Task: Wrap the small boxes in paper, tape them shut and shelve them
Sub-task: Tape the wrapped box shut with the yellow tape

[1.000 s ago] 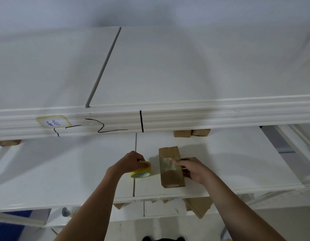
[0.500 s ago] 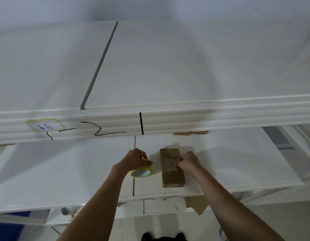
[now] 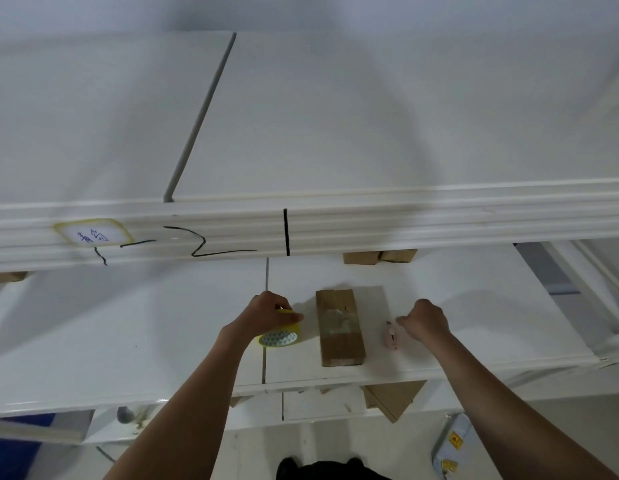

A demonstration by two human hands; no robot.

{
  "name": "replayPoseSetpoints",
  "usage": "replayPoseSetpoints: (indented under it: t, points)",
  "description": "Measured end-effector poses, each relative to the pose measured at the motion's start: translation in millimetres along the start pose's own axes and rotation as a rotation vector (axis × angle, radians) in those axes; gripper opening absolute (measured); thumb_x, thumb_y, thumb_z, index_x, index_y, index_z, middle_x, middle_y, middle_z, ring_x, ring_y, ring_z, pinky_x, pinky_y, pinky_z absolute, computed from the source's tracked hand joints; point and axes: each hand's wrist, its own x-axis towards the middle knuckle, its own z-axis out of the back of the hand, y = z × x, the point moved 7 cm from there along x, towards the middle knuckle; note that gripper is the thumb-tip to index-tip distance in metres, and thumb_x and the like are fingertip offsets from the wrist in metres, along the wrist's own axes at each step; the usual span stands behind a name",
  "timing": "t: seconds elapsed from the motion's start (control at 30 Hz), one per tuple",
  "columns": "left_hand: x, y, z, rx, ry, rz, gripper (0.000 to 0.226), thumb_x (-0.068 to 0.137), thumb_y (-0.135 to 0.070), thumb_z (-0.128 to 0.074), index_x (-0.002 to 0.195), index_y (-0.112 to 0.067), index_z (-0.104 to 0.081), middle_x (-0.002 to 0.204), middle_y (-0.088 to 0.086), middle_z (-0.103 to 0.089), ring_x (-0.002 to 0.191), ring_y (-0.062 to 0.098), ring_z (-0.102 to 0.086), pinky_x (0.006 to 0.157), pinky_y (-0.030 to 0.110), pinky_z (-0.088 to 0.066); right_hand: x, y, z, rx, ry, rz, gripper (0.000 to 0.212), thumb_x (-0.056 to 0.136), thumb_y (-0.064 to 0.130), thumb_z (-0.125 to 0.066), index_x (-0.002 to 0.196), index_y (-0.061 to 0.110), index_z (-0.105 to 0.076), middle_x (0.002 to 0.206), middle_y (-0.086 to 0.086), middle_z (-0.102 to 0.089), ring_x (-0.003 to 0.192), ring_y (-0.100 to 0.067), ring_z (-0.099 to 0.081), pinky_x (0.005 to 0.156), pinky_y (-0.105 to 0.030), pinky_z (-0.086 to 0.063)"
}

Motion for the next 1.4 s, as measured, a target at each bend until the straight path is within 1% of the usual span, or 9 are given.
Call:
replayPoseSetpoints:
  t: [0.13, 0.23, 0.33, 0.43, 0.53, 0.7, 0.87, 1.03, 1.4]
  points:
    - [-1, 0, 0, -0.002, 0.005, 0.0, 0.033, 0.085, -0.048, -0.074, 0.099, -0.019, -0.075, 0.101, 0.003, -0.07, 0.09, 0.02, -0.068, 0.073, 0.025, -0.056, -7, -1, -23, -0.055, 0.063, -0.012, 0.041, 0.084, 0.037, -0.078, 0.073, 0.015, -0.045, 0.075, -0.002, -0.054, 0.07, -0.019, -0.056, 0.058, -0.028, -0.043]
    - [-2, -1, 0, -0.012, 0.003, -0.002, 0.032, 0.086, -0.046, -0.073, 0.101, -0.018, -0.075, 0.101, 0.003, -0.07, 0.091, 0.019, -0.068, 0.075, 0.025, -0.057, -8, 0, -33, -0.034, 0.041, -0.029, 0.032, 0.083, 0.029, -0.078, 0.081, 0.012, -0.051, 0.077, -0.003, -0.056, 0.078, -0.024, -0.059, 0.062, -0.029, -0.045]
    - [-3, -1, 0, -0.022, 0.004, -0.001, 0.032, 0.086, -0.045, -0.074, 0.102, -0.017, -0.075, 0.103, 0.004, -0.07, 0.093, 0.02, -0.068, 0.078, 0.027, -0.058, -7, 0, -36, 0.011, 0.007, -0.062, 0.026, 0.088, 0.029, -0.072, 0.091, 0.01, -0.055, 0.095, -0.01, -0.064, 0.092, -0.032, -0.063, 0.073, -0.033, -0.05]
    - [-5, 0, 0, -0.029, -0.002, 0.006, 0.033, 0.085, -0.045, -0.074, 0.102, -0.016, -0.075, 0.102, 0.004, -0.07, 0.092, 0.02, -0.067, 0.076, 0.026, -0.057, -4, 7, -34, 0.092, -0.059, -0.033, 0.025, 0.094, 0.029, -0.067, 0.097, 0.007, -0.056, 0.1, -0.013, -0.064, 0.1, -0.035, -0.064, 0.071, -0.031, -0.045]
    - [-5, -1, 0, -0.037, -0.006, 0.005, 0.033, 0.085, -0.045, -0.075, 0.102, -0.017, -0.075, 0.102, 0.004, -0.07, 0.092, 0.02, -0.067, 0.075, 0.025, -0.056, -9, 27, -23, 0.204, -0.197, 0.043, 0.017, 0.095, 0.018, -0.065, 0.099, 0.003, -0.057, 0.091, -0.011, -0.064, 0.089, -0.031, -0.067, 0.066, -0.03, -0.046]
    - [-5, -1, 0, -0.037, -0.001, 0.011, 0.033, 0.085, -0.045, -0.074, 0.102, -0.016, -0.076, 0.102, 0.003, -0.07, 0.091, 0.02, -0.067, 0.075, 0.025, -0.056, -42, 90, -11, 0.481, -0.362, 0.325, 0.015, 0.093, 0.01, -0.067, 0.1, 0.009, -0.054, 0.089, -0.007, -0.065, 0.076, -0.017, -0.066, 0.062, -0.02, -0.05]
    - [-6, -3, 1, -0.05, -0.008, 0.018, 0.03, 0.085, -0.044, -0.075, 0.099, -0.018, -0.076, 0.099, 0.002, -0.07, 0.089, 0.019, -0.067, 0.069, 0.02, -0.053, -70, 133, -40, 0.535, -0.229, 0.536, 0.019, 0.094, 0.016, -0.068, 0.105, 0.012, -0.053, 0.089, 0.002, -0.062, 0.075, -0.008, -0.064, 0.06, -0.011, -0.05]
    - [-8, -3, 1, -0.05, -0.032, 0.012, 0.026, 0.085, -0.043, -0.075, 0.094, -0.019, -0.076, 0.093, 0.0, -0.07, 0.087, 0.017, -0.065, 0.066, 0.018, -0.049, -81, 131, -68, 0.477, -0.21, 0.595, 0.019, 0.097, 0.02, -0.064, 0.114, 0.013, -0.058, 0.097, 0.005, -0.057, 0.079, -0.003, -0.055, 0.066, -0.004, -0.044]
    - [-8, -1, 1, -0.079, -0.01, 0.003, 0.022, 0.088, -0.038, -0.073, 0.096, -0.018, -0.074, 0.093, -0.001, -0.067, 0.087, 0.018, -0.065, 0.068, 0.02, -0.05, -82, 118, -92, 0.457, -0.039, 0.7, 0.023, 0.105, 0.032, -0.047, 0.12, 0.015, -0.052, 0.093, 0.001, -0.062, 0.078, -0.008, -0.06, 0.066, -0.007, -0.046]
